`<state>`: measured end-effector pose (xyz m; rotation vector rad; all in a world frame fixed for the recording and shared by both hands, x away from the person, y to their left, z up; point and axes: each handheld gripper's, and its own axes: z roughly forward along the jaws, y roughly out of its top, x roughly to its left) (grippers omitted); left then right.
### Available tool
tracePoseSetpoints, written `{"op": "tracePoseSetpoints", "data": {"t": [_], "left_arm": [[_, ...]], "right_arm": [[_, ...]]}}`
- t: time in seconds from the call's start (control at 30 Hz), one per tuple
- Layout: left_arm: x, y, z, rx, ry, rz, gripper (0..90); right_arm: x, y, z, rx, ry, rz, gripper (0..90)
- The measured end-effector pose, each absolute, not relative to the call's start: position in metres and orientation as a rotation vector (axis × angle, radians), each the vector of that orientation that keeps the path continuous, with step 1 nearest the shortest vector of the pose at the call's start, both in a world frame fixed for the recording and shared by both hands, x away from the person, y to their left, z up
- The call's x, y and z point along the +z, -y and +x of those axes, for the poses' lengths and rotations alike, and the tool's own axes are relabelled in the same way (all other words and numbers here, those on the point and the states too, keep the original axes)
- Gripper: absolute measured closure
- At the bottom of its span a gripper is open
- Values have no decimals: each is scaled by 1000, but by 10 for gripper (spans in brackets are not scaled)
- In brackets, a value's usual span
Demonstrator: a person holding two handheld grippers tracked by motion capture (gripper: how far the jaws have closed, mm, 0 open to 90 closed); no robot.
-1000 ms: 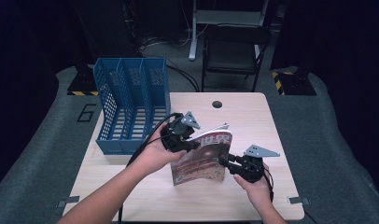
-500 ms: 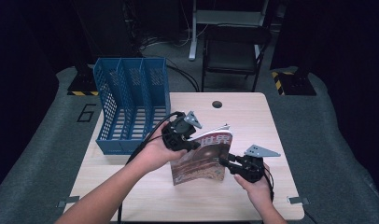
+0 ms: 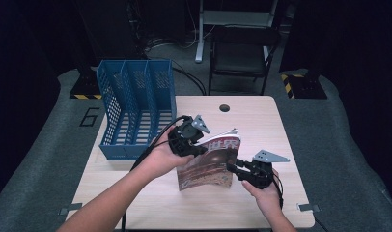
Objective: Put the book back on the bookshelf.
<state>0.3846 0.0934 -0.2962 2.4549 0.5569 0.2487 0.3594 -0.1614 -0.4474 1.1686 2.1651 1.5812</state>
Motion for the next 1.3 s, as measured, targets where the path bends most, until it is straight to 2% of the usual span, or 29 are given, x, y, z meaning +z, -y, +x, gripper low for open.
{"op": "tracePoseSetpoints", "data": {"t": [0.4,1.3], "left_arm": [[-290,-93,387,261,-567,2454,838],[-256,-122,389,307,-650,2404,837]], "right_arm": [[-453,163,364,1557,-2175,1223,494],[-458,166,365,1534,-2186,1251,490]]}}
